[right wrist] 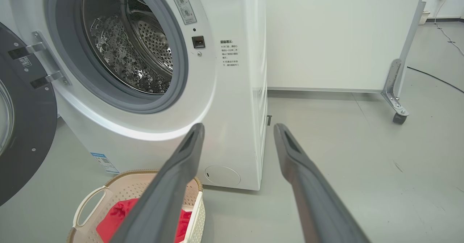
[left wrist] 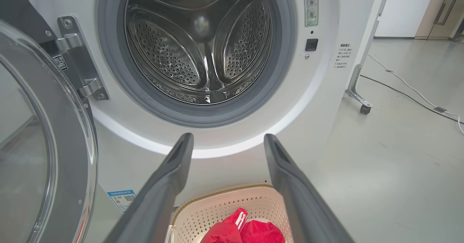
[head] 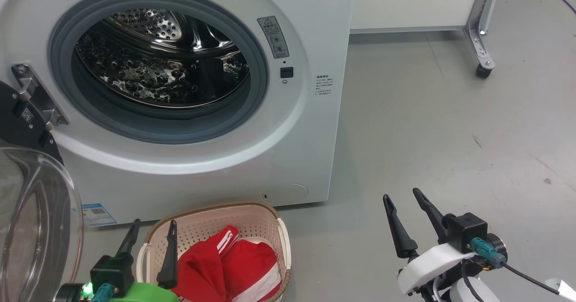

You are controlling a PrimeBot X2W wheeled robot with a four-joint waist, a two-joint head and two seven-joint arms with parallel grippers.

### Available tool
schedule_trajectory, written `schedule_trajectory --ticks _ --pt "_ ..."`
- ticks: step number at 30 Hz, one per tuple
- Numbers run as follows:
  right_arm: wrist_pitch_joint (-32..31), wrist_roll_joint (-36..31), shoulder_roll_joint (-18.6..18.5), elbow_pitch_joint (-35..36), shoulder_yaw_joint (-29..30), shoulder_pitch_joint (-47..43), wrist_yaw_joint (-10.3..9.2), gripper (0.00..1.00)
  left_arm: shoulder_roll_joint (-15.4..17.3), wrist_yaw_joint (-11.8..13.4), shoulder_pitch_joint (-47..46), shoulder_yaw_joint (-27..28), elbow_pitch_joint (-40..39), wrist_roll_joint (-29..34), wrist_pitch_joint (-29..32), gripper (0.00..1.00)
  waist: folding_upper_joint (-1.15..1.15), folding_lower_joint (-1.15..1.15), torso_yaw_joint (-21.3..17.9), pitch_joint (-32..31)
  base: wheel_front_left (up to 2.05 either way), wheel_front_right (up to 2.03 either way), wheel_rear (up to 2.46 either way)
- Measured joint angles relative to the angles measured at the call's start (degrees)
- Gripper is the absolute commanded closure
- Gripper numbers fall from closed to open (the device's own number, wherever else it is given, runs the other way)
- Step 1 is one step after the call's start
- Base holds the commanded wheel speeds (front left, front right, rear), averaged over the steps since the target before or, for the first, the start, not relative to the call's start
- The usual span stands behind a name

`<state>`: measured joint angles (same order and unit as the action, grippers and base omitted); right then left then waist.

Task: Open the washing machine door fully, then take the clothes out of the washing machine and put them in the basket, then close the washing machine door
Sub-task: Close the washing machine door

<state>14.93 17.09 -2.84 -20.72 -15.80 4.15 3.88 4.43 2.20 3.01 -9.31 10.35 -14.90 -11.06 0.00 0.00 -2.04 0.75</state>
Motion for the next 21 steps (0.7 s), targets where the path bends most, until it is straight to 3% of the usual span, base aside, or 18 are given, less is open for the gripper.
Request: schedule_trajectory --ticks 21 --pt "0.0 -0.01 0.02 0.0 0.11 -0.01 0.0 0.0 0.15 0.53 1.95 -0.48 -3.69 0.31 2.07 0.0 0.0 0.0 0.44 -0.52 -0.05 0.05 0.0"
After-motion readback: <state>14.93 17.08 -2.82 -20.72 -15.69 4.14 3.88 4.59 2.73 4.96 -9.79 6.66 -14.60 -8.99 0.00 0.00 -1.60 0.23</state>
